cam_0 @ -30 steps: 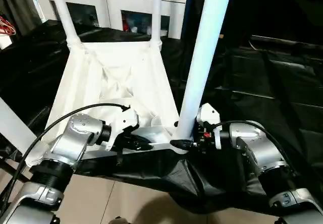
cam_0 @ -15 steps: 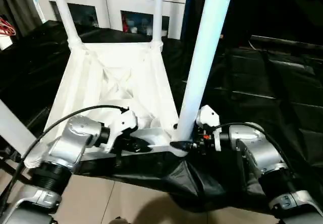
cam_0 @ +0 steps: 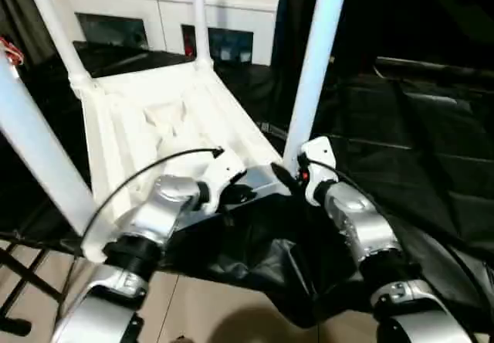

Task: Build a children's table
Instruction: Rotate leg to tighten

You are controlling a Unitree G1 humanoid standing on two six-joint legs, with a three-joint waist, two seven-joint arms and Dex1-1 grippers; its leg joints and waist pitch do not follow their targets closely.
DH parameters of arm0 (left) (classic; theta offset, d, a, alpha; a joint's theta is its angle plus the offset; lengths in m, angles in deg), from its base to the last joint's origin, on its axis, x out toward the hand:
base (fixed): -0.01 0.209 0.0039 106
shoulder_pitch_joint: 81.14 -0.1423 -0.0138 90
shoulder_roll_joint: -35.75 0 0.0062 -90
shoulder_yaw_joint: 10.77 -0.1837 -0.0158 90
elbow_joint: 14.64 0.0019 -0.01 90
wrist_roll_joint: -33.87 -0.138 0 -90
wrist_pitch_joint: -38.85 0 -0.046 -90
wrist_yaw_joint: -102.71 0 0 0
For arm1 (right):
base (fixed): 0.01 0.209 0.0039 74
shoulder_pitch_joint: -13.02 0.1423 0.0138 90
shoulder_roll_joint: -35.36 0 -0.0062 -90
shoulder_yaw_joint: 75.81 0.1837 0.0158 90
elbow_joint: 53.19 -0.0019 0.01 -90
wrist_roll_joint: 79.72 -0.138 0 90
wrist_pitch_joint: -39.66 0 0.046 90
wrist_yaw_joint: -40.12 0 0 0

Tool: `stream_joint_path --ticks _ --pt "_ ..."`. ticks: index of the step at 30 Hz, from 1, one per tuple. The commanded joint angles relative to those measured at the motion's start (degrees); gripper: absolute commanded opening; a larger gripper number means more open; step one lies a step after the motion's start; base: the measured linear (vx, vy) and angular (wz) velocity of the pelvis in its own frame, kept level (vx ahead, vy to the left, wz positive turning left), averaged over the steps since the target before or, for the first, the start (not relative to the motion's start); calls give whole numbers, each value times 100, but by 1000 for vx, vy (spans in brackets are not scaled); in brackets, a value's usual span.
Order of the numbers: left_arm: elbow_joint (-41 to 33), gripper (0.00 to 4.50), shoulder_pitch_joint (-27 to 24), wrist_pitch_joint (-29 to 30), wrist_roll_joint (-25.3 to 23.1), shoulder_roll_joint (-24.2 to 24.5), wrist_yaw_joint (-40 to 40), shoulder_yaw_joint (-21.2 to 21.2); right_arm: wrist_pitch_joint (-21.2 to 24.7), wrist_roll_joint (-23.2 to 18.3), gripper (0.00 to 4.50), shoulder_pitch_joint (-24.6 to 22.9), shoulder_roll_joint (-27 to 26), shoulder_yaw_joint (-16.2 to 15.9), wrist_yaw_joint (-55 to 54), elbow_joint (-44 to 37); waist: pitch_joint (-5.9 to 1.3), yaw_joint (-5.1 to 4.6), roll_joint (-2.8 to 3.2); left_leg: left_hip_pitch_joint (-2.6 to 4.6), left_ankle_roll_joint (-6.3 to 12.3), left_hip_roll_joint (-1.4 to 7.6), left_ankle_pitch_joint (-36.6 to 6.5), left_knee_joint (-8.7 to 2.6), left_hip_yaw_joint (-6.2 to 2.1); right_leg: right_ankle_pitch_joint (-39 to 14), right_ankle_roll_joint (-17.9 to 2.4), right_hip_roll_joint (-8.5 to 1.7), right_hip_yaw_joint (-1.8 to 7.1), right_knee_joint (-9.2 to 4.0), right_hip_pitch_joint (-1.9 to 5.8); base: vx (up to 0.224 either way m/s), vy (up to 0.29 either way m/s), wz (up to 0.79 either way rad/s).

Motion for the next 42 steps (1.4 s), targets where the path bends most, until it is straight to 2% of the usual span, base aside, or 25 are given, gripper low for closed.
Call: stream_joint_path --ticks 1,3,6,7,9,10,11,12,14,15,17,18,20,25,30,35,42 --pt "-100 0 165 -214 236 -502 222 -114 93 -150 343 -58 -681 -678 832 55 -275 -21 -70 14 41 106 -1405 -408 -24 -1926 -785 -410 221 -519 189 0 0 0" --pt "-170 0 111 -282 287 -421 40 -117 109 -177 369 -58 -616 -679 970 24 -264 -33 -80 16 57 106 -1478 -412 -22 -2066 -755 -416 223 -538 182 0 0 0" --pt "-360 0 -17 -359 395 -219 -359 -147 7 -65 380 -43 -358 -804 1197 -50 -268 -42 -90 -6 73 113 -1451 -420 -37 -2165 -709 -435 222 -541 194 0 0 0" --pt "-444 0 -70 -394 440 -127 -535 -162 -11 -77 380 -48 -239 -833 1376 -103 -271 -34 -77 -1 74 116 -1438 -416 -34 -2128 -719 -437 226 -540 187 0 0 0" --pt "-664 0 -184 -380 553 88 -948 -186 -45 -173 380 -93 84 -904 1985 -303 -288 -31 -84 -33 153 122 -1269 -399 -29 -1757 -800 -418 223 -492 215 0 0 0" --pt "-728 0 -216 -412 594 157 -1091 -196 -75 -220 380 -133 205 -946 2245 -399 -297 -27 -78 -15 199 125 -1172 -382 -11 -1503 -884 -411 230 -473 197 0 0 0" --pt "-801 0 -252 -383 639 248 -1257 -205 -45 -305 380 -190 359 -990 2589 -529 -299 -29 -87 -28 227 123 -1120 -379 -8 -1381 -920 -407 227 -462 213 0 0 0" --pt "-842 0 -274 -397 655 349 -1401 -220 -47 -365 380 -242 528 -1031 2903 -633 -296 0 -76 -10 302 130 -1062 -367 3 -1165 -1005 -395 224 -446 208 0 0 0" --pt "-864 0 -291 -420 651 495 -1586 -226 -31 -444 380 -312 771 -1075 3368 -761 -302 -1 -80 -33 329 133 -967 -370 -3 -1003 -1059 -391 215 -418 226 0 0 0" --pt "-864 0 -291 -420 651 495 -1586 -226 -31 -444 380 -312 771 -1075 3368 -761 -313 14 -83 -16 348 138 -921 -358 3 -857 -1107 -388 211 -396 227 0 0 0" --pt "-900 0 -331 -446 671 669 -1831 -222 -12 -515 380 -348 959 -1057 3726 -829 -305 16 -106 -27 354 137 -898 -364 6 -828 -1168 -395 206 -396 231 0 0 0" --pt "-1008 0 -408 -438 721 879 -2118 -234 47 -569 380 -352 1106 -1037 4038 -849 -307 30 -100 -19 365 145 -917 -357 9 -840 -1187 -399 207 -387 231 0 0 0" --pt "-1061 0 -446 -438 750 970 -2225 -231 50 -563 380 -359 1187 -1071 4193 -866 -311 40 -90 -20 364 151 -894 -354 9 -786 -1209 -395 203 -373 234 0 0 0" --pt "-1182 0 -555 -444 838 1192 -2564 -226 45 -480 336 -377 1462 -1266 4533 -963 -312 41 -121 3 325 158 -820 -346 21 -593 -1301 -385 202 -342 228 0 0 0" --pt "-1241 0 -619 -425 887 1293 -2666 -237 2 -428 297 -352 1506 -1321 4646 -931 -294 42 -194 -3 305 151 -851 -346 30 -742 -1267 -398 211 -359 228 0 0 0" --pt "-1391 0 -735 -321 951 1321 -2703 -250 -36 -447 243 -333 1491 -1392 4701 -901 -297 43 -199 2 297 159 -816 -346 22 -679 -1271 -400 210 -341 229 0 0 0" --pt "-1366 0 -704 -287 946 1284 -2649 -263 -34 -482 212 -410 1493 -1412 4723 -971 -301 35 -197 2 298 149 -798 -338 23 -605 -1296 -387 208 -334 236 0 0 0"
